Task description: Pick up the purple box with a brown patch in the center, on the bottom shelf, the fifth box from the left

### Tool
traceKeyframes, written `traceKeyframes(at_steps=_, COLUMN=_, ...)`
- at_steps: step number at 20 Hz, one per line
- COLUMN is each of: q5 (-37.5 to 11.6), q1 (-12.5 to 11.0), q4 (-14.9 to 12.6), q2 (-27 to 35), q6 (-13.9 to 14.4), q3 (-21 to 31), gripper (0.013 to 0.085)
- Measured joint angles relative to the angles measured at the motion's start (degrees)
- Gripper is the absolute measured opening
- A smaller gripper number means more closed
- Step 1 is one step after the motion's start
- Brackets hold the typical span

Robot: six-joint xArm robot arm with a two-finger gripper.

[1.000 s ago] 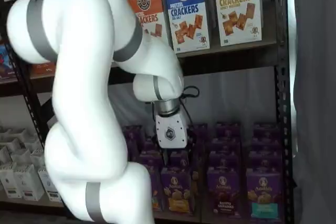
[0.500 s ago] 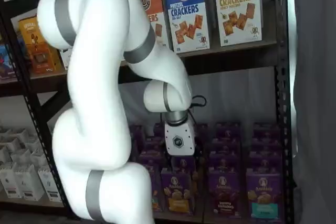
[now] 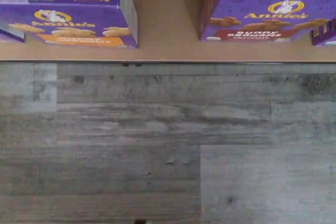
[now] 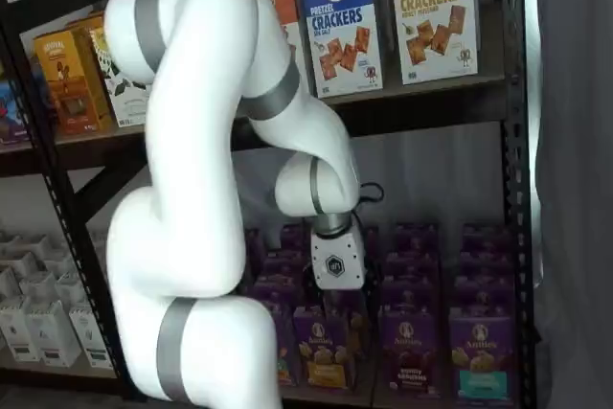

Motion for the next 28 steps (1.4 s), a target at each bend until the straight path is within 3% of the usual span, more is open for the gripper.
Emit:
traceKeyframes(at_steps=18, q5=-6.4, q1=-3.4, q4=0.5, q2=18.6, q6=-3.8, q3=-13.3, gripper=0.085)
traceKeyframes(at_steps=28, q5=-5.8, q1=-4.9, q4=-0.6, q2=27.1, q6=-4.3, q3=-23.3, gripper=0.085)
